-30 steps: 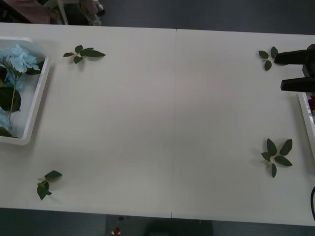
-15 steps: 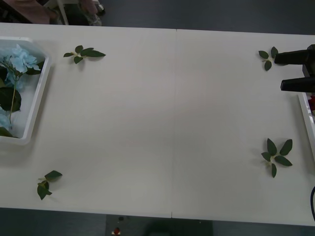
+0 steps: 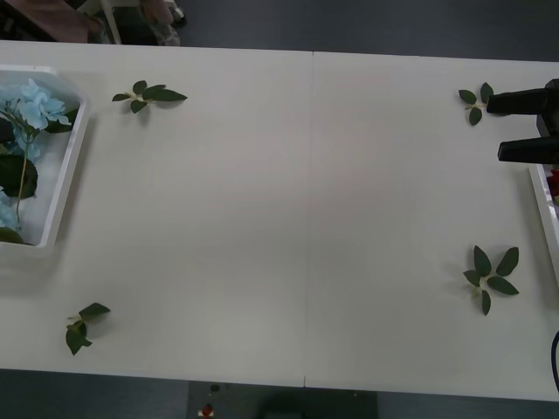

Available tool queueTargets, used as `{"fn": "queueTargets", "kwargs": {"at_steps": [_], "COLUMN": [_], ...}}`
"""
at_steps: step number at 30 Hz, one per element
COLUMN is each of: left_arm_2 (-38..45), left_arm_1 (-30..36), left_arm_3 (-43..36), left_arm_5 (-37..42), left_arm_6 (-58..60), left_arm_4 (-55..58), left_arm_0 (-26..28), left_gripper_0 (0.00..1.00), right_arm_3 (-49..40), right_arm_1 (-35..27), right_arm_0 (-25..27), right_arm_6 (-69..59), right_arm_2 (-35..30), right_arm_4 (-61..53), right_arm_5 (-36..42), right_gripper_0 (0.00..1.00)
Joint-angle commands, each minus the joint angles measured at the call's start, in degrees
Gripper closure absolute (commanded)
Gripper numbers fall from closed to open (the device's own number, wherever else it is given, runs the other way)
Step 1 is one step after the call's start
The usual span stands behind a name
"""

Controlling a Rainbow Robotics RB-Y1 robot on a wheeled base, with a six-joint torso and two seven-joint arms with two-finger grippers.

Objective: Put the red flowers into the right box and the blue flowers into the left box

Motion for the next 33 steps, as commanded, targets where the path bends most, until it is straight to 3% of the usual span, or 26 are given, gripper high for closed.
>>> {"fn": "queueTargets", "kwargs": {"at_steps": [1,10,15,21,33], "left_arm_2": [-3.68,-18.27,-25.65,-32.07,-36.02], "left_arm_1": [1.15,-7.73,-11.59,-10.63,-7.55], "left_arm_3": [-4.74,-12.38,-17.92,-23.28,-28.47], "left_arm_5": [-0.34,-2.63,-10.62,-18.45,-20.20], "left_arm_6": [-3.00,-3.44,-3.62,-3.53,-4.23], "left_arm_4": [-9.12,-26.87,-33.82,-34.87,-36.89], "left_arm_0": [-5.79,-17.75,-18.10,-18.27,-18.10], "left_gripper_0": [0.00,0.00,0.00,0.00,0.00], "right_arm_3": [-1.06,-1.06,-1.06,-1.06,-1.06], "right_arm_1": [-1.84,-1.84,-1.84,-1.84,-1.84], "right_arm_0": [-0.52,-0.52,-0.52,-0.52,-0.52], "right_arm_6": [0.93,0.93,0.93,0.93,0.93], "right_arm_2": [-0.10,-0.10,-0.10,-0.10,-0.10], "right_arm_4": [-0.55,-0.55,-0.55,-0.55,-0.55], "right_arm_5": [0.20,0.20,0.20,0.20,0.20], "right_gripper_0": [0.00,0.00,0.00,0.00,0.00]}}
